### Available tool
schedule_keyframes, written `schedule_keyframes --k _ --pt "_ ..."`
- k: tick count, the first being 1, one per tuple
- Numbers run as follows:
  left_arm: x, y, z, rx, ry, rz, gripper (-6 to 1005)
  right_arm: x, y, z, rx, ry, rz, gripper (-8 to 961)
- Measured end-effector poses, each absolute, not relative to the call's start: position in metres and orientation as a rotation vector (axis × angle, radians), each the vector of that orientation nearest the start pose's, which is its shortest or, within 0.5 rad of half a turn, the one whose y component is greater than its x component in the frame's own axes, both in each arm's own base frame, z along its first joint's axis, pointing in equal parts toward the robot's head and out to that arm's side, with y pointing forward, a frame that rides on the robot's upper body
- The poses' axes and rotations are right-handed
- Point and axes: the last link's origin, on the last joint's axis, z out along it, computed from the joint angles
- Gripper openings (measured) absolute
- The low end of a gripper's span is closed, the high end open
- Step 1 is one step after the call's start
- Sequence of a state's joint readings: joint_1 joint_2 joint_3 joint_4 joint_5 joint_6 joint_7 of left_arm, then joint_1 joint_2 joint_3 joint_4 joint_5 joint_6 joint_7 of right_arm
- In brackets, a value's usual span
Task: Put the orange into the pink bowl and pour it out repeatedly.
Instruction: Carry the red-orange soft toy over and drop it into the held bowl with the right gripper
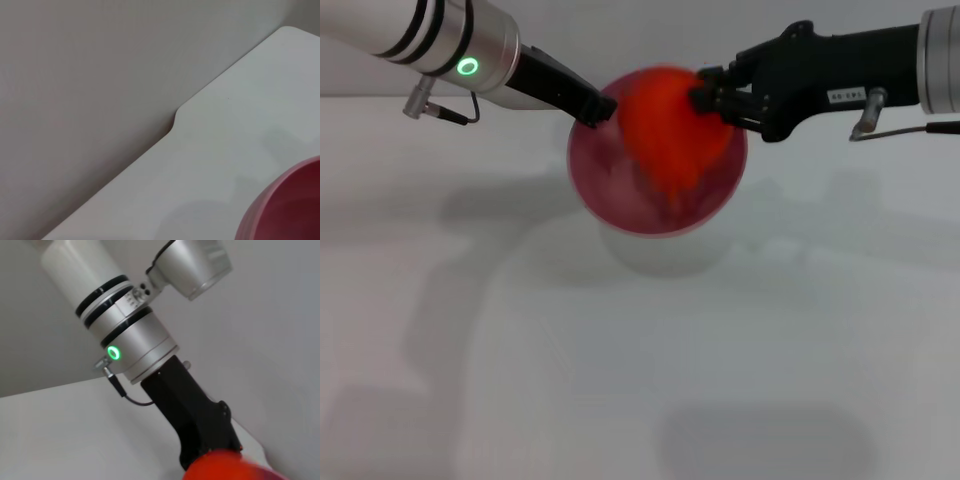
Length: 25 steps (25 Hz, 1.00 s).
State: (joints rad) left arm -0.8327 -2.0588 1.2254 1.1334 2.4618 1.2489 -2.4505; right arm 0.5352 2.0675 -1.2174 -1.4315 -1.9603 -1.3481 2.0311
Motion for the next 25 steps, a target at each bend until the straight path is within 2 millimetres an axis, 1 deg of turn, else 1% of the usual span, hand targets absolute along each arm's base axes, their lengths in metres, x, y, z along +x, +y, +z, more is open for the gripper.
schedule_keyframes --k 5,7,8,9,11,12,14,15,16,18,19,22,23,24,25 --pt "-0.116 0.433 0.01 -2.543 -0.715 0.056 36 0.107 0.37 0.042 -2.708 0.303 0.446 106" --pt "-0.116 0.434 0.01 -2.542 -0.713 0.055 36 0.108 0.371 0.047 -2.686 0.306 0.461 333" --pt "-0.116 0.434 0.01 -2.542 -0.713 0.055 36 0.108 0.371 0.047 -2.686 0.306 0.461 350" --pt "-0.116 0.434 0.01 -2.54 -0.71 0.053 36 0.108 0.371 0.051 -2.665 0.302 0.484 367" --pt "-0.118 0.435 0.01 -2.532 -0.7 0.051 36 0.113 0.37 0.065 -2.597 0.289 0.573 400" --pt "-0.118 0.435 0.01 -2.529 -0.69 0.049 36 0.117 0.369 0.073 -2.558 0.28 0.652 417" --pt "-0.12 0.436 0.01 -2.522 -0.673 0.044 36 0.131 0.365 0.093 -2.459 0.281 0.828 434" --pt "-0.12 0.436 0.009 -2.519 -0.665 0.038 36 0.138 0.362 0.105 -2.396 0.275 0.944 434" --pt "-0.12 0.437 0.009 -2.515 -0.656 0.033 36 0.149 0.358 0.116 -2.321 0.271 1.057 435" --pt "-0.12 0.438 0.007 -2.505 -0.634 0.029 36 0.168 0.35 0.129 -2.207 0.245 1.195 435" --pt "-0.119 0.438 0.005 -2.501 -0.62 0.029 36 0.178 0.345 0.132 -2.147 0.215 1.253 435" --pt "-0.116 0.437 -0.002 -2.498 -0.559 0.026 36 0.209 0.33 0.138 -1.976 0.146 1.327 436" --pt "-0.115 0.437 -0.004 -2.497 -0.541 0.025 36 0.229 0.322 0.143 -1.874 0.136 1.312 436" --pt "-0.113 0.437 -0.007 -2.496 -0.515 0.025 36 0.229 0.322 0.143 -1.874 0.136 1.312 436" --pt "-0.111 0.437 -0.009 -2.494 -0.498 0.024 36 0.24 0.317 0.148 -1.82 0.144 1.299 437"
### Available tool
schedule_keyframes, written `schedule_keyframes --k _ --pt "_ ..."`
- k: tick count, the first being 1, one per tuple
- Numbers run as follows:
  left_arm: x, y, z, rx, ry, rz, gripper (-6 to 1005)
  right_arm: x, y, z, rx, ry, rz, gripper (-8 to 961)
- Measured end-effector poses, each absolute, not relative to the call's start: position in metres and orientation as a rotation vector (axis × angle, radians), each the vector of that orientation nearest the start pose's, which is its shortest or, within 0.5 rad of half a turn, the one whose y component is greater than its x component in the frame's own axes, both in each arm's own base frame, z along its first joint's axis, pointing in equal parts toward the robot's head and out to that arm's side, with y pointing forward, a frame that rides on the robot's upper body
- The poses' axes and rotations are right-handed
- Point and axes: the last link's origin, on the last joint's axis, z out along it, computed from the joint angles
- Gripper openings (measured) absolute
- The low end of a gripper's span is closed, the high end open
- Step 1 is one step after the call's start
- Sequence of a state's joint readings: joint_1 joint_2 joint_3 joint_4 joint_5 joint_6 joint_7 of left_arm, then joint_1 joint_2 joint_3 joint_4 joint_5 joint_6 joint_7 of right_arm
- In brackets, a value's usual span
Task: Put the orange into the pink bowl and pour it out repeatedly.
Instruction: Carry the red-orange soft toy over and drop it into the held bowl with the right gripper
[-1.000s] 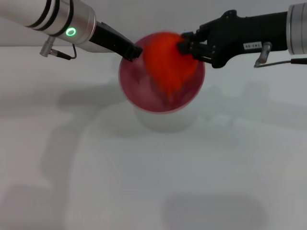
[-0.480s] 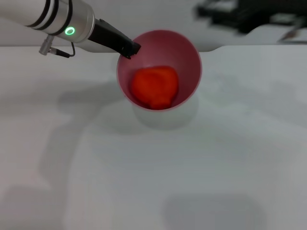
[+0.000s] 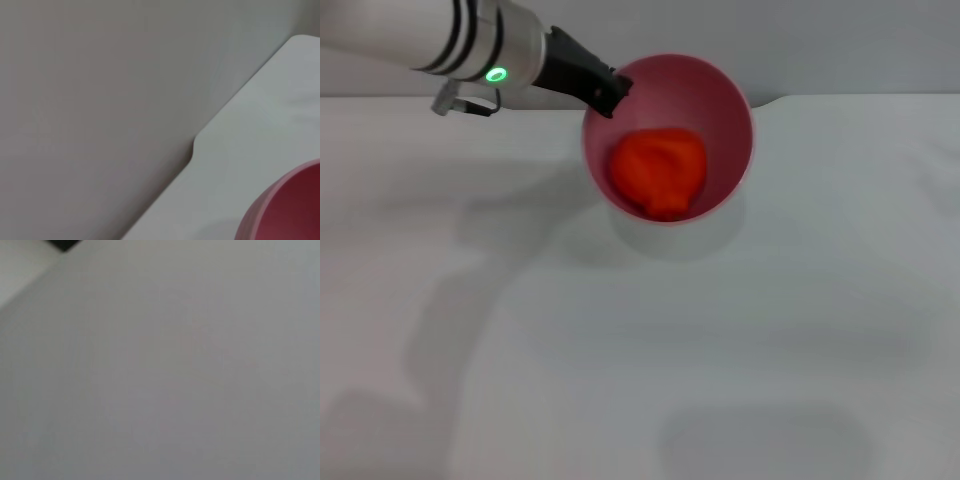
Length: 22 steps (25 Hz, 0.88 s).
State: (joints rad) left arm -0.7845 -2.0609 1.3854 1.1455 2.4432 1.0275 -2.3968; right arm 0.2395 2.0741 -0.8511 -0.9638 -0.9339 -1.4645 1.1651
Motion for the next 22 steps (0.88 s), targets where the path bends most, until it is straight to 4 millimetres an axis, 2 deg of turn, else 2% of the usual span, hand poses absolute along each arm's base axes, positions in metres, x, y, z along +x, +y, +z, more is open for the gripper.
schedule_keyframes --k 6,9,15,22 --pt "-0.099 0.439 -0.019 -2.407 -0.341 -0.061 36 0.294 0.291 0.173 -1.529 0.221 1.26 438" --pt "-0.093 0.434 -0.025 -2.33 -0.244 -0.156 35 0.306 0.285 0.176 -1.473 0.243 1.247 438" --pt "-0.085 0.412 -0.044 -2.177 0.001 -0.322 35 0.307 0.286 0.175 -1.469 0.25 1.254 440" --pt "-0.096 0.387 -0.065 -1.984 0.272 -0.394 35 0.296 0.295 0.165 -1.518 0.249 1.287 441"
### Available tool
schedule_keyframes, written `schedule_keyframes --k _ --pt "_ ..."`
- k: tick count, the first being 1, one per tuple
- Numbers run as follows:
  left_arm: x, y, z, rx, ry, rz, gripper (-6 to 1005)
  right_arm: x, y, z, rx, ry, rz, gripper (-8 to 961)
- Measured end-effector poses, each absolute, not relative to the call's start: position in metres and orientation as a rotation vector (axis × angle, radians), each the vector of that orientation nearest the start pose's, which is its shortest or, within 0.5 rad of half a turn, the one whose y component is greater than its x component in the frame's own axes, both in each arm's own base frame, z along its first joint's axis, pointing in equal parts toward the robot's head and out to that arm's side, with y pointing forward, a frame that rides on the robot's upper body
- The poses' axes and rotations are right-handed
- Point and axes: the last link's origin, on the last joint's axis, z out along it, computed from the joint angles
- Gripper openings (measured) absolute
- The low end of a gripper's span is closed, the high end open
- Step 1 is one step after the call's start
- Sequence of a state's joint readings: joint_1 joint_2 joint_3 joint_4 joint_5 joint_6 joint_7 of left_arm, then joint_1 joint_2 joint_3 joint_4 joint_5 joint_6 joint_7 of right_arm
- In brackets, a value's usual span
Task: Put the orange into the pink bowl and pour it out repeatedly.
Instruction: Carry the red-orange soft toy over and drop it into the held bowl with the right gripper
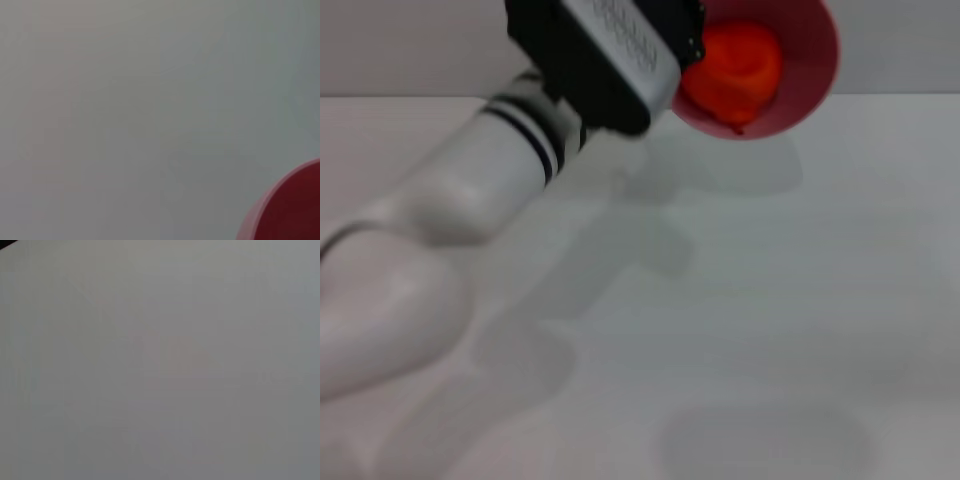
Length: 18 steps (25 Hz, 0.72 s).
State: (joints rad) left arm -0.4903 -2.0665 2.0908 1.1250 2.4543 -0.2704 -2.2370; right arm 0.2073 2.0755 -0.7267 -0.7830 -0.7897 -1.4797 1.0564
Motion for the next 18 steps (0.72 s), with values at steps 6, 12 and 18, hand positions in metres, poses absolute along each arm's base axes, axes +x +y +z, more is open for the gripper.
schedule_keyframes --k 6,12,18 --pt "-0.109 0.37 -0.062 -1.789 0.394 -0.471 35 0.288 0.299 0.161 -1.555 0.239 1.304 442" --pt "-0.112 0.354 -0.055 -1.675 0.467 -0.497 35 0.285 0.302 0.161 -1.561 0.234 1.316 444" --pt "-0.113 0.351 -0.054 -1.659 0.47 -0.506 35 0.281 0.305 0.161 -1.565 0.225 1.327 445"
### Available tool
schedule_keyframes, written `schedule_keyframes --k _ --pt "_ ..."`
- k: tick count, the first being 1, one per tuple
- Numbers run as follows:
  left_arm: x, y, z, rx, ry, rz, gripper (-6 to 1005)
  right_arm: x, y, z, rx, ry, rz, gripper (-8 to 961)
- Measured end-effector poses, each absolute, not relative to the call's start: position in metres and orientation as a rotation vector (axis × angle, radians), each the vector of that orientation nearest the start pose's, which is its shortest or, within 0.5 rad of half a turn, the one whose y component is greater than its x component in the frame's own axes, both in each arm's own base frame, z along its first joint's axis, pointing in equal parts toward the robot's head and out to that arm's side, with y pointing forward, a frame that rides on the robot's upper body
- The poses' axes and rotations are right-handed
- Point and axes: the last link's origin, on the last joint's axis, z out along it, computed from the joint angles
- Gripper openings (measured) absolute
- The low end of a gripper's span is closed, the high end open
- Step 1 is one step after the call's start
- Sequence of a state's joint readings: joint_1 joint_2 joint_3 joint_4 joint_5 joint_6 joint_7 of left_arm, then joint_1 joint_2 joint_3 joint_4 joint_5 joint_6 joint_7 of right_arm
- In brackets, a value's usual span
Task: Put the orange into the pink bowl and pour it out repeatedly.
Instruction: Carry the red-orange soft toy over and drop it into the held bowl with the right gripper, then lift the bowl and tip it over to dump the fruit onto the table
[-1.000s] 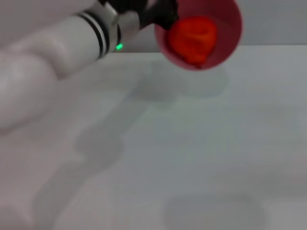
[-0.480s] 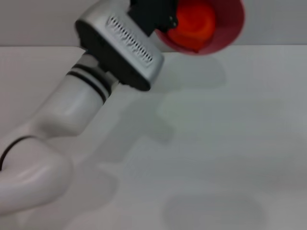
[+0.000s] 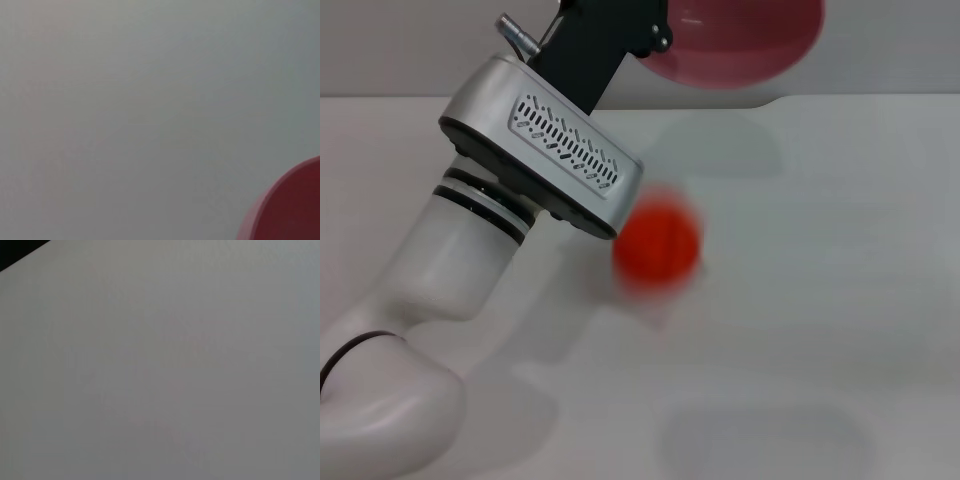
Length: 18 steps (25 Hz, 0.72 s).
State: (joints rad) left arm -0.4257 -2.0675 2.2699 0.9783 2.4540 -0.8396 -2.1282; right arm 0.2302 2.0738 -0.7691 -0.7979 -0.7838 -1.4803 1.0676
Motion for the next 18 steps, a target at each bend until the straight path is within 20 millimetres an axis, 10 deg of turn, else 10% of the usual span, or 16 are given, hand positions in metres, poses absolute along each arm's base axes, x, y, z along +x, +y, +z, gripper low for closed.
schedule_keyframes --k 6,18 --pt "-0.113 0.36 -0.059 -1.728 0.428 -0.495 35 0.281 0.307 0.158 -1.564 0.238 1.333 446" --pt "-0.104 0.438 -0.039 -2.145 -0.118 -0.283 35 0.292 0.31 0.138 -1.578 0.342 1.343 449"
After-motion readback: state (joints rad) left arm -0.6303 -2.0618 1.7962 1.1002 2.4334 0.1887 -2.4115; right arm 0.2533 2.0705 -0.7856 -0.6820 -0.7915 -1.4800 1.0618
